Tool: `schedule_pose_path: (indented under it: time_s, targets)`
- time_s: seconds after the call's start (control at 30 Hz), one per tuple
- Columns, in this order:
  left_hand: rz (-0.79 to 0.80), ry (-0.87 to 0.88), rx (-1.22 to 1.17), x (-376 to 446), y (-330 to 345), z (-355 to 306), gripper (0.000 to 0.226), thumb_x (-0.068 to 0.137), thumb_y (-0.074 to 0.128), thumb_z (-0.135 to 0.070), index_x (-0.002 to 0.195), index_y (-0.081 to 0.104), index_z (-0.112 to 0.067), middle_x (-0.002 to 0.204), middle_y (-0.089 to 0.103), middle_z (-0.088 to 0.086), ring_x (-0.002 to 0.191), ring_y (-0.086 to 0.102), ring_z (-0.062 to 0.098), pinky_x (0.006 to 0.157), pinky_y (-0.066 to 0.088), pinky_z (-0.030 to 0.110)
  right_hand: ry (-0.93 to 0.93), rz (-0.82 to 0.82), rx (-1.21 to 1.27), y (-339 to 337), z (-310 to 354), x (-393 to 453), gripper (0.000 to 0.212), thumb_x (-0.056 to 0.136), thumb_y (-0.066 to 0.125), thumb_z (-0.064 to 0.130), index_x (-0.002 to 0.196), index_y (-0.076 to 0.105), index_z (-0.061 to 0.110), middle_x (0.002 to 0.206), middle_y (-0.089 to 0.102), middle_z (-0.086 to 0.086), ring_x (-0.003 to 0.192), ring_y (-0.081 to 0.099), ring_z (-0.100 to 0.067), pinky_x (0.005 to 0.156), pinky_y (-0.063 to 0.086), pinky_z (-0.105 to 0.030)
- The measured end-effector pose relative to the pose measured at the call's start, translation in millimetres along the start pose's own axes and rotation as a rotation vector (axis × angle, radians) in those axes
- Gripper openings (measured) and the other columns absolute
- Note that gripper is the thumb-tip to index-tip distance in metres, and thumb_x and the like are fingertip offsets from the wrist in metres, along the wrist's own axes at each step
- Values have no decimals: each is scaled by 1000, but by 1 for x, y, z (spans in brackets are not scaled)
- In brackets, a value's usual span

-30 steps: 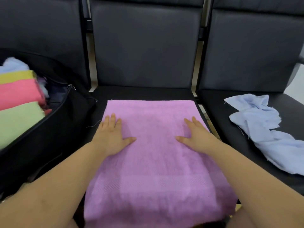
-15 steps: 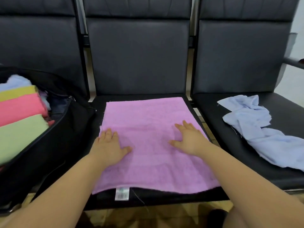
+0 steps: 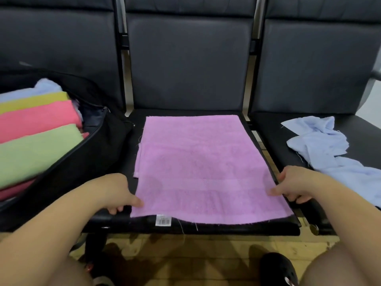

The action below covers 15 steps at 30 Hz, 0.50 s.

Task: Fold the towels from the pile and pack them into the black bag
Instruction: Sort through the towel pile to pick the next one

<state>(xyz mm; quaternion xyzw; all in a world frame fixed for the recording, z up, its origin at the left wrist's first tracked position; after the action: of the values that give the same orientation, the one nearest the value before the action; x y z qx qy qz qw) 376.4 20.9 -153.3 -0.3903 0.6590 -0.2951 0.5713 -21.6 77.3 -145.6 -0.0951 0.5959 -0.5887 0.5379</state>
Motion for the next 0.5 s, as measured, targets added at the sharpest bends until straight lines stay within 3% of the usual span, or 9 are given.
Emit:
schedule_pose_path:
  time_s: [0.1,0.23,0.37,0.5]
  targets:
    - [-7,63,-140,-5,8,1,29,78,74,-41,75,67,-12,61,62,-4,46,52,8,55,42,21,-10,43,-6,5,-7,-4,35,77,78,34,87,61,5,66,58,-3,53,49,-14,42,38,-19]
    - [-4,103,-180,-12,17,0,32,80,71,-39,61,59,-16,57,55,-4,47,48,10,54,39,22,-60,99,3,12,-7,-16,35,80,75,33,67,50,12,61,48,-1,54,42,-14,48,37,-20]
    - [20,97,-269,-19,21,-3,29,91,60,-30,67,54,-15,65,60,-2,48,48,11,46,35,19,-106,94,59,13,-4,-26,22,84,72,28,79,57,13,81,62,-3,73,60,-15,63,49,-24]
    - [207,87,-710,-24,23,-4,11,93,59,-15,87,60,-7,82,73,11,53,60,15,45,45,21,-113,118,212,14,-3,-27,10,87,69,15,89,60,10,80,69,-9,69,68,-17,58,53,-25]
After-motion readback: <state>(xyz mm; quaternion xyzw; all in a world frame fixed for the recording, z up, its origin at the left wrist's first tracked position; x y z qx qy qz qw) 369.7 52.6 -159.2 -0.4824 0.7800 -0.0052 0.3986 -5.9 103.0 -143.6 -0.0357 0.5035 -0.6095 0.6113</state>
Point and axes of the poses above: each hand's wrist, its own x-axis towards the middle knuckle, its own y-axis out of the palm, z = x × y, the point moved 6 cm from there along x, towards the middle knuckle
